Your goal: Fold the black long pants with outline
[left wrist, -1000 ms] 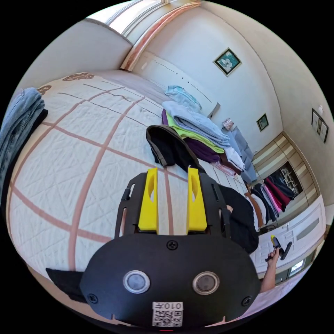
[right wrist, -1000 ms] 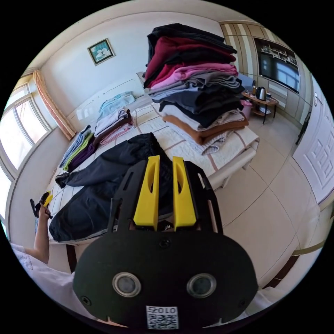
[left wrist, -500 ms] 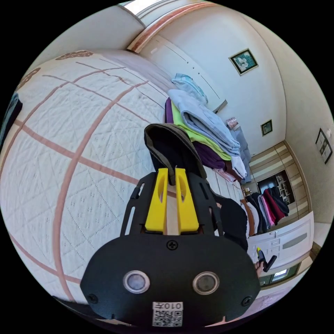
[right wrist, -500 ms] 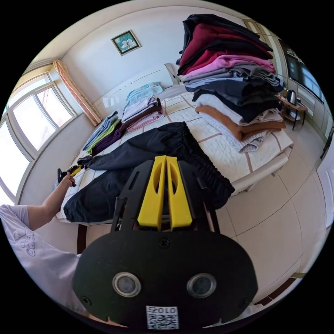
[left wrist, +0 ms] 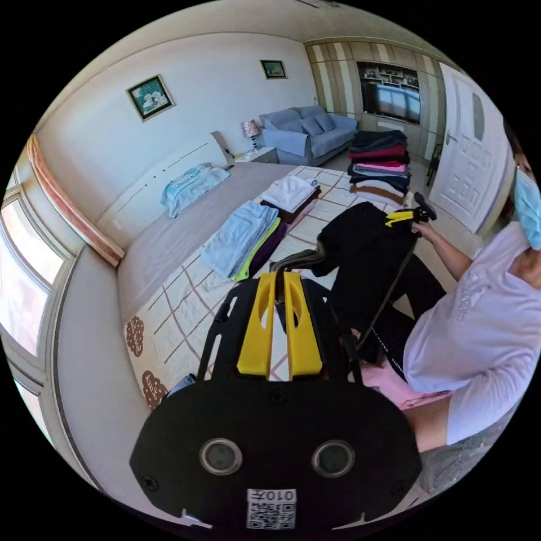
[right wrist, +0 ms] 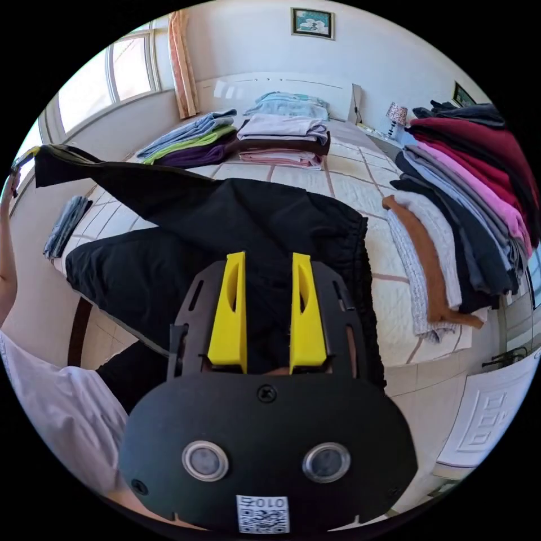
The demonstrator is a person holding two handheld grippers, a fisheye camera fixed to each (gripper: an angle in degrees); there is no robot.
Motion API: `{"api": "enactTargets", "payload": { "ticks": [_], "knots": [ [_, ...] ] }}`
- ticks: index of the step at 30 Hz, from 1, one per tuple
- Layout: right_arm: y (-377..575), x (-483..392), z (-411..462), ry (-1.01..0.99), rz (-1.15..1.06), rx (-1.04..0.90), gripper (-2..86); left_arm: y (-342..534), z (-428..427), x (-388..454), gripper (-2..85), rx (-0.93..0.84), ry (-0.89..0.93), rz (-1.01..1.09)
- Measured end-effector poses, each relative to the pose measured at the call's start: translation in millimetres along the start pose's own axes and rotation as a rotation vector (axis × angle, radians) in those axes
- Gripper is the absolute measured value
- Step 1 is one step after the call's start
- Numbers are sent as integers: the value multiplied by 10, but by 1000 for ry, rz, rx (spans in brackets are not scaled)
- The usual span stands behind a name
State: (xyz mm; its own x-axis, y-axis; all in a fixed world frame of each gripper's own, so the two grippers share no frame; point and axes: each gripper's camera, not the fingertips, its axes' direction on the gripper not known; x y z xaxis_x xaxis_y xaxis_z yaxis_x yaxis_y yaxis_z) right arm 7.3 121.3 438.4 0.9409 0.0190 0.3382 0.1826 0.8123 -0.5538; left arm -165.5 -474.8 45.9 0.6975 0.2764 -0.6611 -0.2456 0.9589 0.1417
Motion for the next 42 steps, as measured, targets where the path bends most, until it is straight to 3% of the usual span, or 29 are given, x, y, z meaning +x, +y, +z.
{"api": "enactTargets", "payload": {
  "ticks": [4, 7, 10, 17, 22, 28, 32, 35, 39, 41, 42],
  "knots": [
    [-229, -36, 110, 22, -1, 45, 126, -110, -571, 560, 6, 14, 5, 176],
    [-459, 37, 217, 97, -31, 87, 133, -99, -659, 565, 6, -45, -72, 152],
    [-821, 136, 374, 72, -145, 92, 154, -26, -412, 222, 7, -118, -37, 43],
    [-1819, 277, 1418, 119, -388, -290, 184, 88, 172, -45, 10, -92, 44, -26],
    [-1964, 357, 1915, -46, -402, -485, 76, 144, 307, -195, 11, -98, 22, -76],
    [-1813, 69, 1176, 141, -451, -228, 39, 384, 471, -582, 11, -235, 108, -114],
    [-1925, 348, 822, 248, -282, -276, 39, 600, 1246, -1391, 11, -474, 312, -152],
    [-2156, 509, 1016, 253, -164, -342, 39, 639, 2133, -2196, 12, -495, 461, -295],
    [-2512, 474, 1810, 342, -86, -469, 37, 776, 3446, -3029, 19, -549, 305, -609],
    [-2568, 393, 2101, 408, -80, -485, 38, 933, 3886, -3165, 26, -414, 110, -790],
    [-2582, 368, 2187, 440, -44, -464, 39, 980, 3966, -3159, 28, -376, 97, -833]
  ]
}}
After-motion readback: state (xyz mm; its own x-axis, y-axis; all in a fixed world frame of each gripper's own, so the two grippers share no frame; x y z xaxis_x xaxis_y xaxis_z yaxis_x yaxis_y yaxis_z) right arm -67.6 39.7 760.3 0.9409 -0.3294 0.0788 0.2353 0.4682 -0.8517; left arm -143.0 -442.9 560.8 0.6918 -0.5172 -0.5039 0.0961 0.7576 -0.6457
